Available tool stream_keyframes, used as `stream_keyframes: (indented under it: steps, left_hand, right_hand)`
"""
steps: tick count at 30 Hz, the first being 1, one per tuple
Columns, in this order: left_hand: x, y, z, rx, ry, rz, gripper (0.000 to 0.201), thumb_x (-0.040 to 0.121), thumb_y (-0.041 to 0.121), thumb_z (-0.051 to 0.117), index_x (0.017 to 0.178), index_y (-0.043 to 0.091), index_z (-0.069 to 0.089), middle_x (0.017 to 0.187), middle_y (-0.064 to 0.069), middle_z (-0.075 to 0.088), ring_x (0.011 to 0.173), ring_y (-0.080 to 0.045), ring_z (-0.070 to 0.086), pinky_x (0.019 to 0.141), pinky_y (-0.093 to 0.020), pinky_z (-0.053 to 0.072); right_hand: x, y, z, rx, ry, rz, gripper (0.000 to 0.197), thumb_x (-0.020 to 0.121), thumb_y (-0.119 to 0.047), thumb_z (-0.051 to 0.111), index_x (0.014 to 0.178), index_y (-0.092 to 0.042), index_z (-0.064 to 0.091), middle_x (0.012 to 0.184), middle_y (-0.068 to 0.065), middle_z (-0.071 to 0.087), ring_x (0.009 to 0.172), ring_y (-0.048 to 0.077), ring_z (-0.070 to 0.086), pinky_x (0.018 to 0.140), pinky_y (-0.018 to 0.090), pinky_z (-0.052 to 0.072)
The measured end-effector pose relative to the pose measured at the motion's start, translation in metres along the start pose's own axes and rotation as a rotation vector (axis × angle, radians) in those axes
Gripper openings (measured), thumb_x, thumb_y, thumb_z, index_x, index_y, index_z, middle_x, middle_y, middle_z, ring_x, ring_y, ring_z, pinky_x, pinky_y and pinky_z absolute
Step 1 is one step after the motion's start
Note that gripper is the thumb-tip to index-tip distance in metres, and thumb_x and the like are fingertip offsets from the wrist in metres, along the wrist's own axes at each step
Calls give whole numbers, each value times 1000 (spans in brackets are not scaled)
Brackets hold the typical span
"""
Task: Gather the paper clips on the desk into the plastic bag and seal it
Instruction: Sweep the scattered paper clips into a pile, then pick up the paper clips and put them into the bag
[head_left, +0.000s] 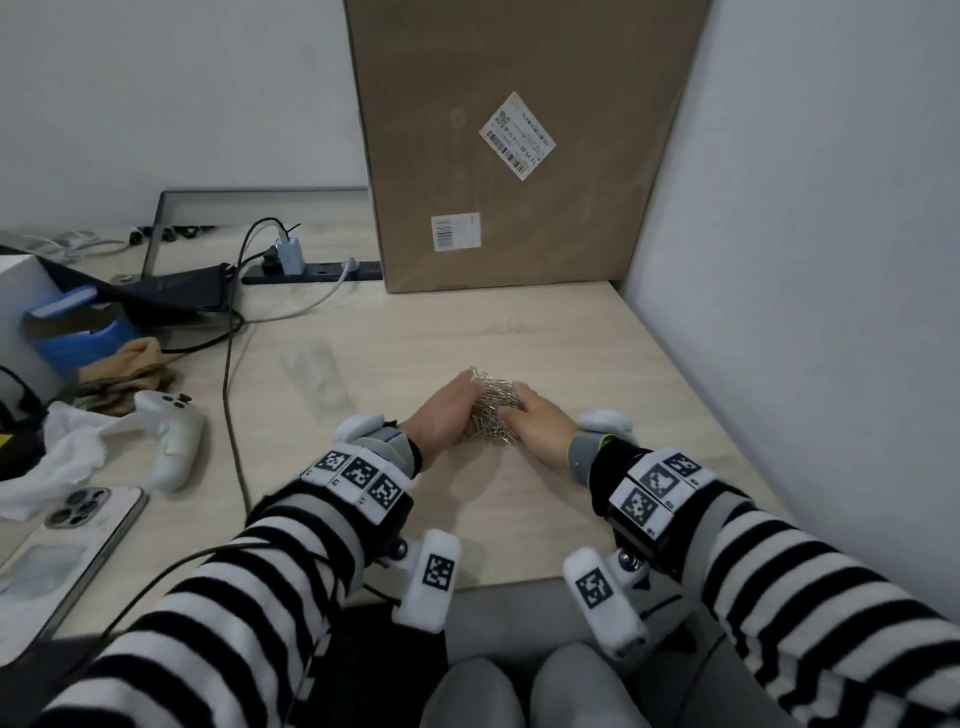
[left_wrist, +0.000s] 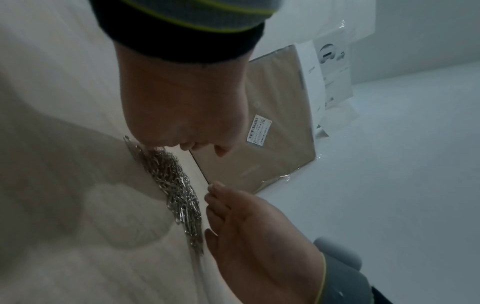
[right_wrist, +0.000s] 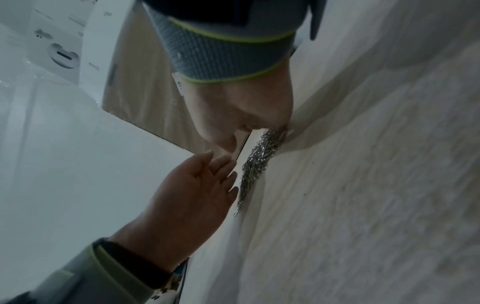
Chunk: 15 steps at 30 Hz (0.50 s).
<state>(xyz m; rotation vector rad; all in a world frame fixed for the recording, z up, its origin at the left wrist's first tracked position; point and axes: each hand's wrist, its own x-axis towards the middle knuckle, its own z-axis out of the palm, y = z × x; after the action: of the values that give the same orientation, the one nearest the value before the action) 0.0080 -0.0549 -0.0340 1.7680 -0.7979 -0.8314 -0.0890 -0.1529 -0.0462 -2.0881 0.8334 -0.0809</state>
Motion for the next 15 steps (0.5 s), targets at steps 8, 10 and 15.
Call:
stream_keyframes:
  steps: [8, 10, 15]
  left_hand:
    - [-10, 0, -56, 502, 620, 75, 26, 83, 10, 48, 91, 12, 71, 116, -11, 60, 110, -31, 55, 95, -38, 44]
    - [-15, 0, -70, 675, 747, -42, 27, 85, 16, 48, 94, 13, 74, 120, -9, 56, 113, -31, 50, 95, -40, 40]
    - [-37, -4, -90, 808, 794, -281, 31, 85, 15, 48, 108, 10, 68, 141, -3, 39, 127, -30, 34, 103, -41, 28]
  right_hand:
    - [-1, 6, -22, 207, 344, -4, 18, 87, -15, 50, 87, -29, 62, 111, 2, 65, 93, 21, 63, 74, 24, 44]
    - [-3, 3, -20, 208, 351, -1, 23, 87, -11, 48, 88, -27, 64, 103, 2, 64, 86, 19, 59, 66, 23, 42]
    - [-11, -15, -13, 186, 329, -30, 24, 90, -11, 45, 91, -23, 66, 72, -6, 56, 59, 14, 50, 48, 23, 36]
